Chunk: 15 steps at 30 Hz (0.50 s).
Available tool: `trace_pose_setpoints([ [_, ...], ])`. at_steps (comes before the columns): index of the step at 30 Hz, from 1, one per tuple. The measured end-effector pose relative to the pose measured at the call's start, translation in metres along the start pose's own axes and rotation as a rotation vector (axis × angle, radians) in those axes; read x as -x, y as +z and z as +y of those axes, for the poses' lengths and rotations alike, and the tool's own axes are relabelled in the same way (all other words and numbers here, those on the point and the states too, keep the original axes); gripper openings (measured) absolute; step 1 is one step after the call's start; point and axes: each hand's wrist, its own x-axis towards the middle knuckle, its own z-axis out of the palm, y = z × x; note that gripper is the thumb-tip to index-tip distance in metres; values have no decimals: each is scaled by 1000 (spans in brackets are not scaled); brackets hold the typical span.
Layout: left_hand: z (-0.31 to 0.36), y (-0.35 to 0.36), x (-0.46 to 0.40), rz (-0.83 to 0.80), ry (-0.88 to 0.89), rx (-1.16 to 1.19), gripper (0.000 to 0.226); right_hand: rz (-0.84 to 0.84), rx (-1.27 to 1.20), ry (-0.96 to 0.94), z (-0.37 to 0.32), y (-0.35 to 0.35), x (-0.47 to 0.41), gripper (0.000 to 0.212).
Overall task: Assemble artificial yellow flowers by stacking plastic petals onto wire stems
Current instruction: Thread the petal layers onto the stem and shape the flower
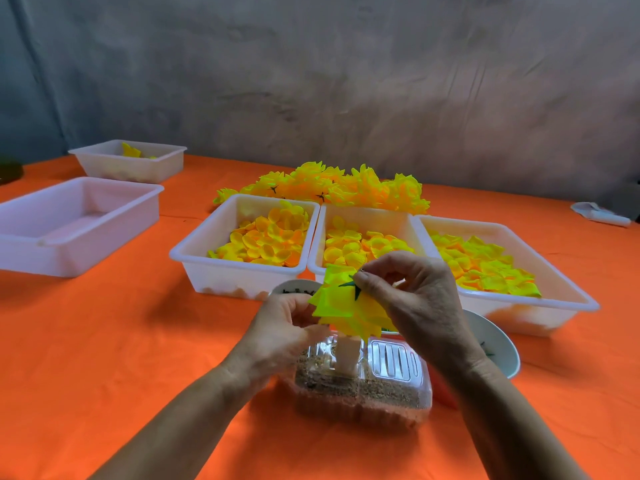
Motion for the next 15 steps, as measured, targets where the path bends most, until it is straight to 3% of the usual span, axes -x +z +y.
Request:
trace_pose_setpoints([
  [7,-8,11,-7,11,56,-198,12,79,-340,166,-11,-8,-18,16],
  [12,-6,13,-11,22,48,-222,8,204,-754,602,13,-11,-30,7],
  [15,0,6,-17,-3,54,-161,18,230,-1079,803,28,-8,-32,10],
])
